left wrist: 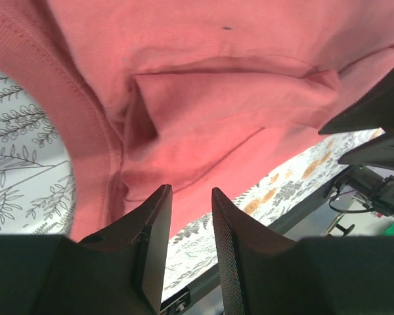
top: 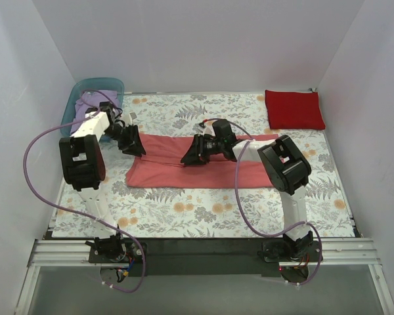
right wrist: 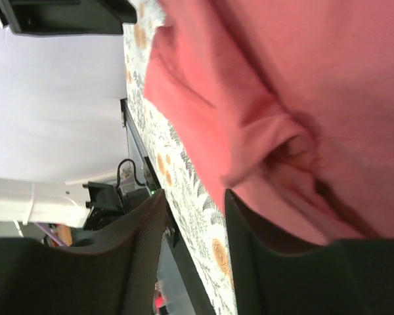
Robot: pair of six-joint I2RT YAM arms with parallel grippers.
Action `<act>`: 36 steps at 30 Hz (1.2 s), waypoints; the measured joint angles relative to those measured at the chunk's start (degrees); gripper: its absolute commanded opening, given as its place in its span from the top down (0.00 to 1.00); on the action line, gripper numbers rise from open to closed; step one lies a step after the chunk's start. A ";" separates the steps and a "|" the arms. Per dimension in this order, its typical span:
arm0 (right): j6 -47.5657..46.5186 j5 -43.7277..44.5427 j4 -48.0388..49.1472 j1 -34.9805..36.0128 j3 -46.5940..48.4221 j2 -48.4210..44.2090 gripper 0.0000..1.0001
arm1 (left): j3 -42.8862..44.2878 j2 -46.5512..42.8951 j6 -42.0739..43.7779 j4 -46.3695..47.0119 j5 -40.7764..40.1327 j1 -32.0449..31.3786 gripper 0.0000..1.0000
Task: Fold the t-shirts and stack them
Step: Fold the tshirt
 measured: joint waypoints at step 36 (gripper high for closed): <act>-23.65 2.45 -15.17 -2.32 14.03 5.73 0.49 | 5.86 8.79 -6.36 14.51 -2.93 -4.35 0.78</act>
